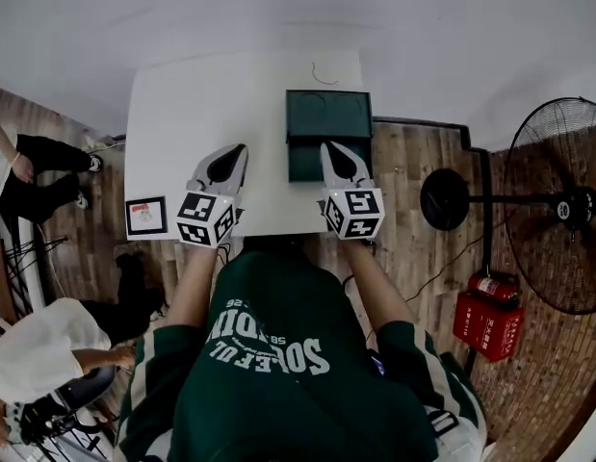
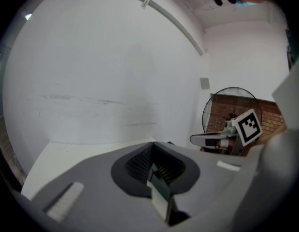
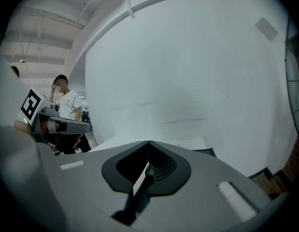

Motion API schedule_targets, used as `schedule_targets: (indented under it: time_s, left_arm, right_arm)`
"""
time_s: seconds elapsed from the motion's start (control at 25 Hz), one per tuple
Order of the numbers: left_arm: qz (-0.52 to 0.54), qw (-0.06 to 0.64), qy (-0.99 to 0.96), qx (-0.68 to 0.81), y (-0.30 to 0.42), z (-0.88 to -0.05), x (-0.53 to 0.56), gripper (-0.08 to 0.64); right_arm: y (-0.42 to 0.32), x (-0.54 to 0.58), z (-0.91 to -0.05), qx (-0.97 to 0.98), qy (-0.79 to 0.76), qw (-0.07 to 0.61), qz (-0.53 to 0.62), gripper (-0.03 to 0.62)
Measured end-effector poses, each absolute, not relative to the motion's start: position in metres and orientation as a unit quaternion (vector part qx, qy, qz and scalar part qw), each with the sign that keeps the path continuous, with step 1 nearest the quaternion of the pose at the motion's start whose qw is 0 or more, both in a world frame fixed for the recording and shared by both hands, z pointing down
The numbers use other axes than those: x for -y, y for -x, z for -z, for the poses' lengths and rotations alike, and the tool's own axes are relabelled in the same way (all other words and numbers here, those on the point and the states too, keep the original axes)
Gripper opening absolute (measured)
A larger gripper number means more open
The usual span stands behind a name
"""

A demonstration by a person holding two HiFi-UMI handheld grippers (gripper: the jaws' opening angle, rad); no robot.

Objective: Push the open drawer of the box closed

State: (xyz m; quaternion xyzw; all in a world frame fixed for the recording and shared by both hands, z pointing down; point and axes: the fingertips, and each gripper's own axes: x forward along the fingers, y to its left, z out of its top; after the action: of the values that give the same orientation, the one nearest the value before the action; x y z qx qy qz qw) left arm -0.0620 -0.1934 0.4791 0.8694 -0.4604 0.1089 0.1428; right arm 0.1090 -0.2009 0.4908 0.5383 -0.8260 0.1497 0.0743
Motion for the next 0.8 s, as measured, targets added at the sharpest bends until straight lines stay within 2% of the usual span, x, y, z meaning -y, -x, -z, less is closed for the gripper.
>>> schedule_targets:
  time_s: [0.48, 0.8]
  left_arm:
    - [-0.122, 0.161, -0.874, 0.442, 0.037, -0.501, 0.212, 0.052]
    - [-0.138, 0.187, -0.873, 0.428, 0.032, -0.532, 0.205, 0.052]
  right_arm:
    - [-0.129, 0.203, -0.518, 0.814, -0.548, 0.092, -0.166, 0.000]
    - [-0.142, 0.159, -0.587, 0.795, -0.556, 0.129, -0.207, 0.001]
